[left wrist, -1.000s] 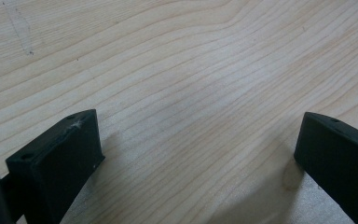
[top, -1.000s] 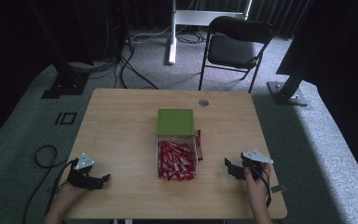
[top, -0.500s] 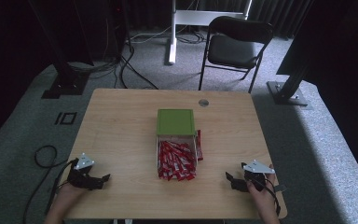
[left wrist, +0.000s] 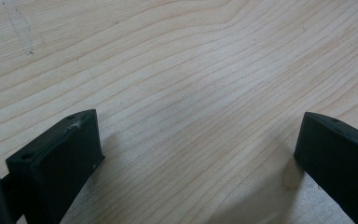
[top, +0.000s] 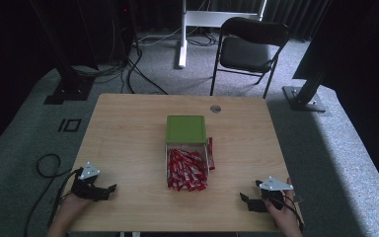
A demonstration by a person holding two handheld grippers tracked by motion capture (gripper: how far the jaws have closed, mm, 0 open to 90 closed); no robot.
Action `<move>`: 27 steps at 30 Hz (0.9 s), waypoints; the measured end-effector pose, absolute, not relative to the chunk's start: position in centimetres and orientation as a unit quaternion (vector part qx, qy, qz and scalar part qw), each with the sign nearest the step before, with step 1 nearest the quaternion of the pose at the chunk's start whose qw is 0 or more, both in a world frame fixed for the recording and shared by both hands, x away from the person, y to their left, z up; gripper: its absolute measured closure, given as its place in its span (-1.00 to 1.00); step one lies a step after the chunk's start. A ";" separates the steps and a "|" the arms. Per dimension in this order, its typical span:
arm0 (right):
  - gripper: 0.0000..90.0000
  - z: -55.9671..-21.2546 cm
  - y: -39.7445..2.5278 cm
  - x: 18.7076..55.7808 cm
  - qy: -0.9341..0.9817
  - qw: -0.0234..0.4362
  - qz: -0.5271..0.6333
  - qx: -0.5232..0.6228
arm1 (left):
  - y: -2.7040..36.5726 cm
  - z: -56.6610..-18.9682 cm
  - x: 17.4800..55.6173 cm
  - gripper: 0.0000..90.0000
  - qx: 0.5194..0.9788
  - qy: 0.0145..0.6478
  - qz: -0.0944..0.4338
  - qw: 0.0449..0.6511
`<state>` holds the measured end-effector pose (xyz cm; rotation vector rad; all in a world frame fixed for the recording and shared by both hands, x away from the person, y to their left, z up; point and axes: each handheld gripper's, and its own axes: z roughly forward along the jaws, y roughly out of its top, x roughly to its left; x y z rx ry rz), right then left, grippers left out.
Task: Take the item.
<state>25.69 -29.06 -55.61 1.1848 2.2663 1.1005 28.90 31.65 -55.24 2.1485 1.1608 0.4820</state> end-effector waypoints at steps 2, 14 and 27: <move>-0.68 -55.7 -29.0 25.3 0.814 0.178 0.376 0.405 | 31.6 -55.2 28.9 -0.97 0.818 0.442 0.184 0.320; -0.72 -55.9 -29.4 25.2 0.809 0.183 0.352 0.434 | 31.6 -55.2 28.9 -0.97 0.818 0.442 0.183 0.321; -0.73 -55.9 -29.4 25.2 0.809 0.183 0.352 0.434 | 31.6 -55.2 28.9 -0.97 0.818 0.442 0.183 0.320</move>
